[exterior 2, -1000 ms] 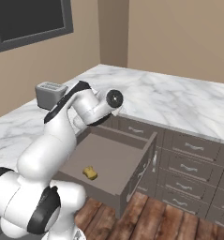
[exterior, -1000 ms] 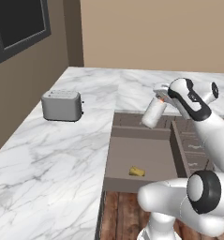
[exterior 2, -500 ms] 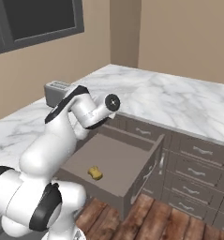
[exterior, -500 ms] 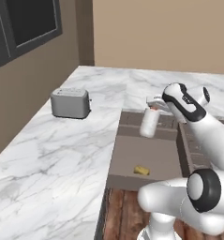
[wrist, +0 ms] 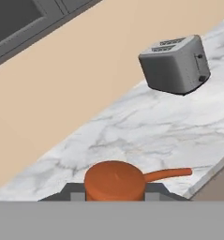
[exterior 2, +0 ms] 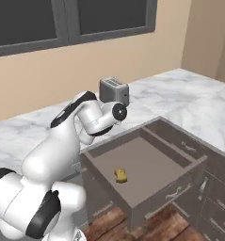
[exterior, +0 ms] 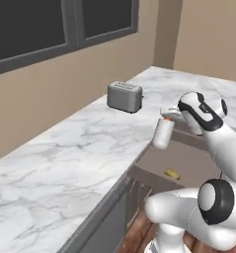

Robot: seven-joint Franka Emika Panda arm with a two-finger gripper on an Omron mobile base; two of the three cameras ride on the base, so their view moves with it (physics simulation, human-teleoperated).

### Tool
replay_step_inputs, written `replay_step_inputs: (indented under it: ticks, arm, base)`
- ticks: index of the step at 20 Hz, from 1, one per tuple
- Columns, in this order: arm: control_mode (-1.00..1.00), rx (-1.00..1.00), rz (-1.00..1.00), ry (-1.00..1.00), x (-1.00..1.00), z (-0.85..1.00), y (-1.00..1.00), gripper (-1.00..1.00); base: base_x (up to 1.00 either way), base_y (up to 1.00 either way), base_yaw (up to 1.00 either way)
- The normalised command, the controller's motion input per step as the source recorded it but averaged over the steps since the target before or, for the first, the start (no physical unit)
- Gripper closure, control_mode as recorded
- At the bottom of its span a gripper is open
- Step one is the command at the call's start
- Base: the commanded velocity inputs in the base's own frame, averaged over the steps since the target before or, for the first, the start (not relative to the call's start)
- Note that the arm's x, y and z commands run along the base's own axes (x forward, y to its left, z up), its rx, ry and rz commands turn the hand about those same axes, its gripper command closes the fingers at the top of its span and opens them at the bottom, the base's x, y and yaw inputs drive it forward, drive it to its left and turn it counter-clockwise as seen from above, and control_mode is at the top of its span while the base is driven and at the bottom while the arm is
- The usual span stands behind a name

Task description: Restock the sink supplies by placing the sponge and soap dispenser on the counter and next to the sink. Make sure the soap dispenser is upright.

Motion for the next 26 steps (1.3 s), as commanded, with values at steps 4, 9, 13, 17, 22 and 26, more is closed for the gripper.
replay_step_inputs:
  ticks: [4,9,13,17,22,26]
  arm:
    - [1.00,0.00,0.00,0.00,0.00,0.00,0.00,1.00]
    - [1.00,0.00,0.00,0.00,0.00,0.00,0.00,1.00]
    - [1.00,0.00,0.00,0.00,0.00,0.00,0.00,1.00]
    - [1.00,0.00,0.00,0.00,0.00,0.00,0.00,1.00]
    - [1.00,0.00,0.00,0.00,0.00,0.00,0.00,1.00]
    - [1.00,0.00,0.00,0.00,0.00,0.00,0.00,1.00]
  base:
    - [-0.64,-0.34,0.68]
    - [-0.93,-0.29,0.64]
    - [-0.88,-0.03,0.64]
    - [-0.57,0.07,0.67]
    - [-0.43,0.05,0.68]
    - [-0.29,0.00,0.70]
